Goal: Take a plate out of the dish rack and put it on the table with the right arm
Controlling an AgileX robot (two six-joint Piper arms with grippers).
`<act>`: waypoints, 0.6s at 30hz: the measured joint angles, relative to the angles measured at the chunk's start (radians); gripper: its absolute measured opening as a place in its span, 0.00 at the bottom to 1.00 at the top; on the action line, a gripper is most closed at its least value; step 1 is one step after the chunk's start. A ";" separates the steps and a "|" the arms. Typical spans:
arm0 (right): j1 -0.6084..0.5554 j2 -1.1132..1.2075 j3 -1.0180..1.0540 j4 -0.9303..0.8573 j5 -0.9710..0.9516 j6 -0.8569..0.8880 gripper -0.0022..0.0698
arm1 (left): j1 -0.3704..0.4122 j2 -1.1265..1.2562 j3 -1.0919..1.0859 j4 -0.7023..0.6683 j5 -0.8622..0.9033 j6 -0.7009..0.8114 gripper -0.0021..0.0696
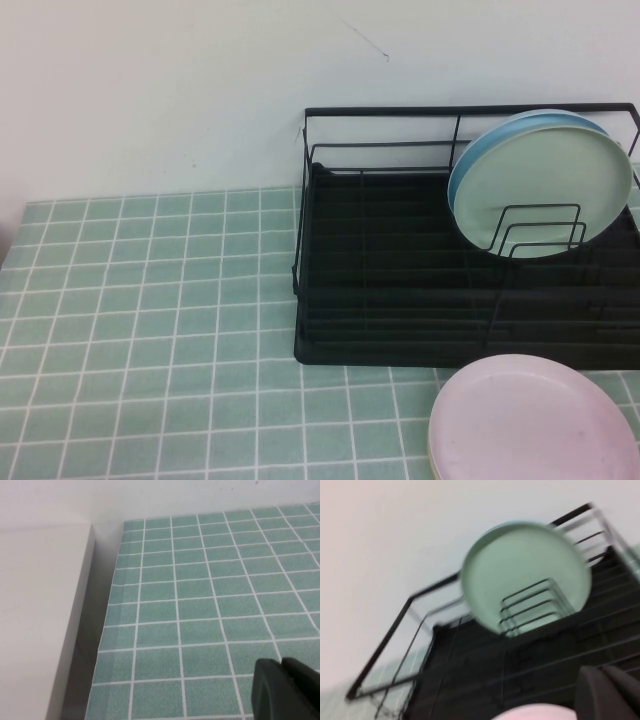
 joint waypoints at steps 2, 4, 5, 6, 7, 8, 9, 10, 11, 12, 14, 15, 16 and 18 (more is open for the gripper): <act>0.000 0.060 -0.056 0.000 0.057 -0.053 0.03 | 0.000 0.000 0.000 0.000 0.000 0.000 0.02; 0.000 0.146 -0.112 0.000 0.112 -0.122 0.03 | 0.000 0.000 0.000 0.000 0.000 0.000 0.02; 0.000 0.202 -0.145 0.000 0.144 -0.161 0.03 | 0.000 0.000 0.000 0.000 0.000 0.000 0.02; 0.000 0.249 -0.173 0.000 0.169 -0.197 0.03 | 0.000 0.000 0.000 0.000 0.000 0.000 0.02; 0.000 0.309 -0.210 0.000 0.200 -0.247 0.03 | 0.000 0.000 0.000 0.000 0.000 0.002 0.02; 0.000 0.369 -0.247 -0.002 0.222 -0.299 0.03 | 0.000 0.000 0.000 0.000 0.000 0.002 0.02; 0.000 0.428 -0.285 -0.004 0.243 -0.348 0.03 | 0.000 0.000 0.000 0.000 0.000 0.002 0.02; 0.000 0.475 -0.316 -0.005 0.258 -0.386 0.03 | 0.000 0.000 0.000 0.000 0.000 0.002 0.02; 0.000 0.532 -0.354 -0.007 0.267 -0.430 0.03 | 0.000 0.000 0.000 0.000 0.000 0.002 0.02; 0.000 0.588 -0.392 -0.007 0.272 -0.472 0.03 | 0.000 0.000 0.000 0.000 0.000 0.002 0.02; 0.000 0.697 -0.471 -0.008 0.277 -0.564 0.03 | 0.000 0.000 0.000 0.000 0.000 0.002 0.02; 0.000 0.738 -0.503 -0.008 0.278 -0.604 0.03 | 0.000 0.000 0.000 0.000 0.000 0.002 0.02; 0.000 0.789 -0.541 -0.008 0.278 -0.659 0.03 | 0.000 0.000 0.000 0.000 0.000 0.002 0.02; 0.000 0.879 -0.607 -0.008 0.278 -0.765 0.03 | 0.000 0.000 0.000 0.000 0.000 0.002 0.02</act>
